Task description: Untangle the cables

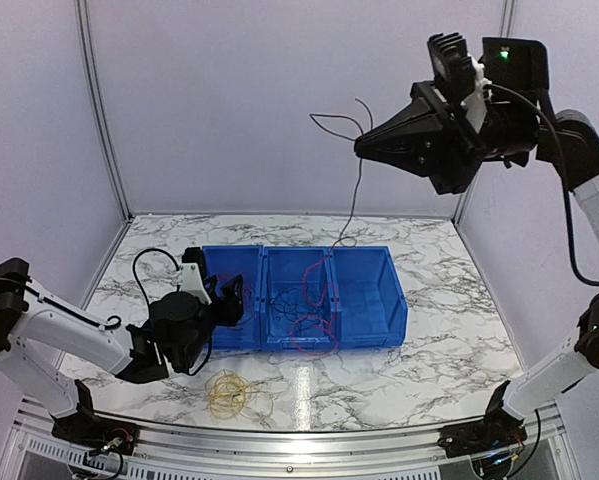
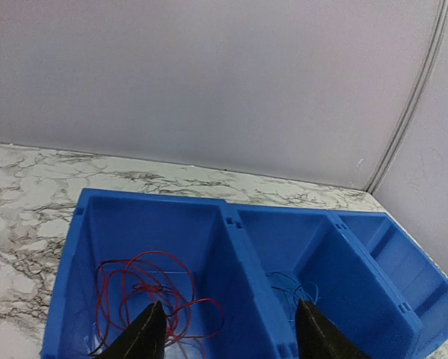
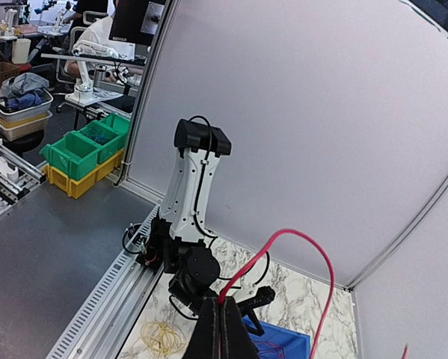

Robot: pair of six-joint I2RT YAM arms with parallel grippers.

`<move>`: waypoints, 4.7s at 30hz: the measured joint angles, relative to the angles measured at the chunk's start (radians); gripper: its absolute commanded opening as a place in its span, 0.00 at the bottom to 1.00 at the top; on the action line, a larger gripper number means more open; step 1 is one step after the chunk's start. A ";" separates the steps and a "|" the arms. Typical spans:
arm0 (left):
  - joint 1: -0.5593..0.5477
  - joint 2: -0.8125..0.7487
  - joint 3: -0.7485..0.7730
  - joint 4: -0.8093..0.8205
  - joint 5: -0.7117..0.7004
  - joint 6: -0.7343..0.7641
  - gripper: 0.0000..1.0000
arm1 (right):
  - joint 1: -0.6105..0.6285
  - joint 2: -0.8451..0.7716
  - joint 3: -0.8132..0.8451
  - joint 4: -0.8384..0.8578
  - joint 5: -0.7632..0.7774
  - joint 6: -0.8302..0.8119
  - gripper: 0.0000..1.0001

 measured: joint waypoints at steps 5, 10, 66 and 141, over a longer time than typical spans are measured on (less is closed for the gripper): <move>0.001 -0.134 -0.081 -0.039 -0.049 -0.040 0.62 | -0.012 -0.042 -0.021 -0.003 -0.007 -0.008 0.00; 0.001 -0.275 -0.121 -0.041 -0.034 -0.026 0.64 | -0.013 -0.019 -0.155 0.013 0.033 -0.006 0.00; 0.050 0.018 0.194 -0.309 0.669 0.008 0.00 | -0.021 0.006 -0.267 0.074 0.203 -0.016 0.00; 0.391 -0.103 0.497 -0.929 0.568 0.223 0.00 | -0.294 -0.267 -1.307 0.647 0.528 -0.140 0.62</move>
